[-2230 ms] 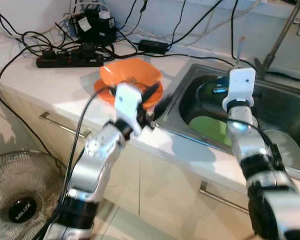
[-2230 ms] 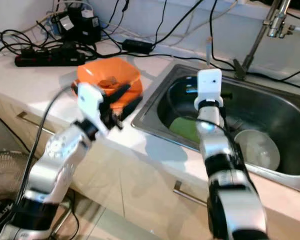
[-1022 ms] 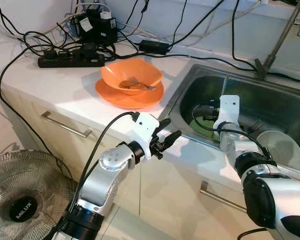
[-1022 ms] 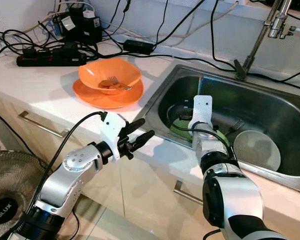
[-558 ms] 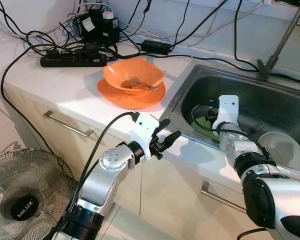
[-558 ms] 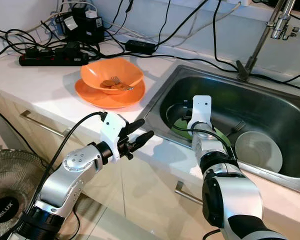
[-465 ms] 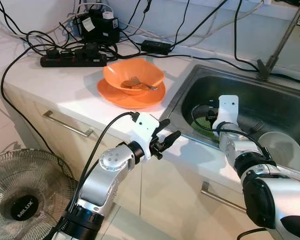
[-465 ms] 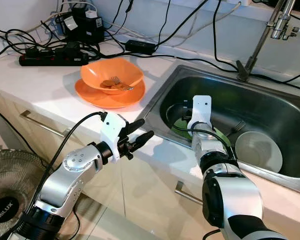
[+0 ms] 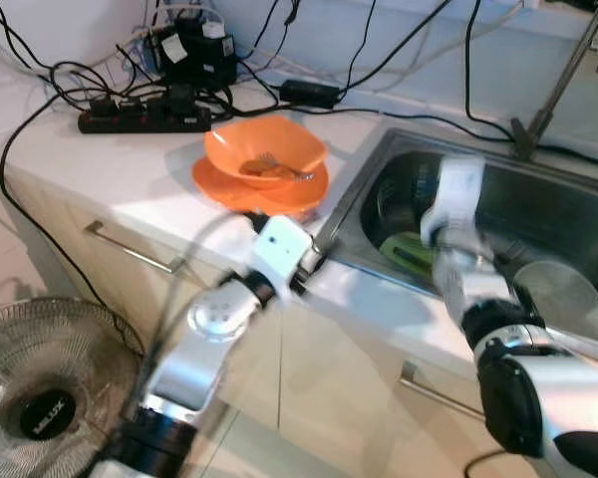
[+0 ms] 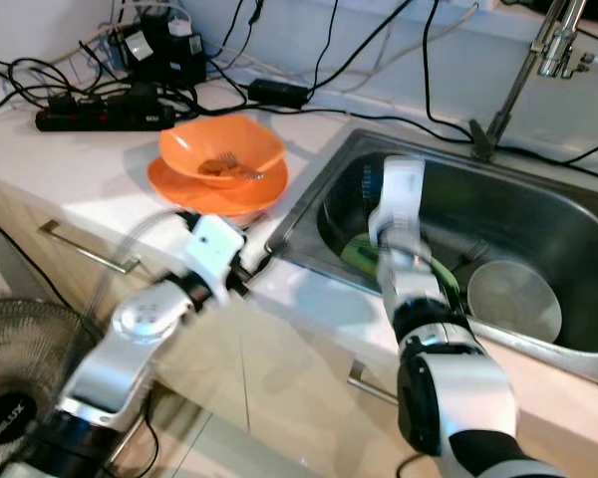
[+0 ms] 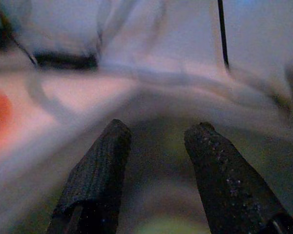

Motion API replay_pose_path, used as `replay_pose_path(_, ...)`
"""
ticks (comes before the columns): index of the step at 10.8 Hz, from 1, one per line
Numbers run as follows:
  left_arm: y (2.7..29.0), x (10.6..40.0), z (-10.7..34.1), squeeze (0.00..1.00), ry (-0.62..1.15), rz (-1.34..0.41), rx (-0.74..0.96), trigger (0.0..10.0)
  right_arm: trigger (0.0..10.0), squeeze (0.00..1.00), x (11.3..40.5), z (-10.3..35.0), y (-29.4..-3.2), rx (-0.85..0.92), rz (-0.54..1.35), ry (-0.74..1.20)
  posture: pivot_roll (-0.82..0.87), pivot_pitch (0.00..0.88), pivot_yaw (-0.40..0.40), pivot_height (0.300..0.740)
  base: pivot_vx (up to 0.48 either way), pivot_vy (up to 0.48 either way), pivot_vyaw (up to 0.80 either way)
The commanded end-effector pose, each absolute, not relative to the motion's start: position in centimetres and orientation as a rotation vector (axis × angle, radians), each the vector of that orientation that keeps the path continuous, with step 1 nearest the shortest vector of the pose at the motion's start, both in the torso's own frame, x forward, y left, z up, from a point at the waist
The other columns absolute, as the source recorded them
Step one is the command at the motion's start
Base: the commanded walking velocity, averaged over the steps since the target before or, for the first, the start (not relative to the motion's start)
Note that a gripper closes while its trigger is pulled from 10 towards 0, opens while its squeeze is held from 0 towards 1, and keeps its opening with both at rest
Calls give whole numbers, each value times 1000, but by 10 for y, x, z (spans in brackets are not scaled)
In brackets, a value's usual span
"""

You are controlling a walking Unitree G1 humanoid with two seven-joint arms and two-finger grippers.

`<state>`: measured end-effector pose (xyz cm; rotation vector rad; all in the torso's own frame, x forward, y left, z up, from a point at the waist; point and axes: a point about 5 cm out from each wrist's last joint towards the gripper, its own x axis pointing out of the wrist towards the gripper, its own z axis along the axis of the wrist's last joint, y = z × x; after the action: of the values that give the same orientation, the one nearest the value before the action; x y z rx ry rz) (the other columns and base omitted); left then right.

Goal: Kitchen organization

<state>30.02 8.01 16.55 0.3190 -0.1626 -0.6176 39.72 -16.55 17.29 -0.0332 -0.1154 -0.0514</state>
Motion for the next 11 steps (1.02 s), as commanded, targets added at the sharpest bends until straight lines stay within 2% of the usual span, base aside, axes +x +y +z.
replay_pose_path(1, 78, 300, 171, 0, -157, -594, 305, 10000, 10000, 0, 394, 176, -163, -43, -40, -171, 243, 0, -61, 740, 0, 0, 0)
replay_pose_path(5, 93, 293, 183, 0, -342, -457, 369, 10000, 10000, 0, 360, 181, -149, -36, 2, -423, 213, 17, -49, 740, 0, 0, 0)
replay_pose_path(7, 96, 297, 184, 0, -351, -431, 475, 10000, 10000, 0, 352, 166, -146, -47, -6, -366, 211, 32, -47, 740, 0, 0, 0)
replay_pose_path(11, 99, 311, 185, 0, -338, -427, 675, 10000, 10000, 0, 350, 167, -142, -43, -9, -340, 211, 40, -46, 740, 0, 0, 0)
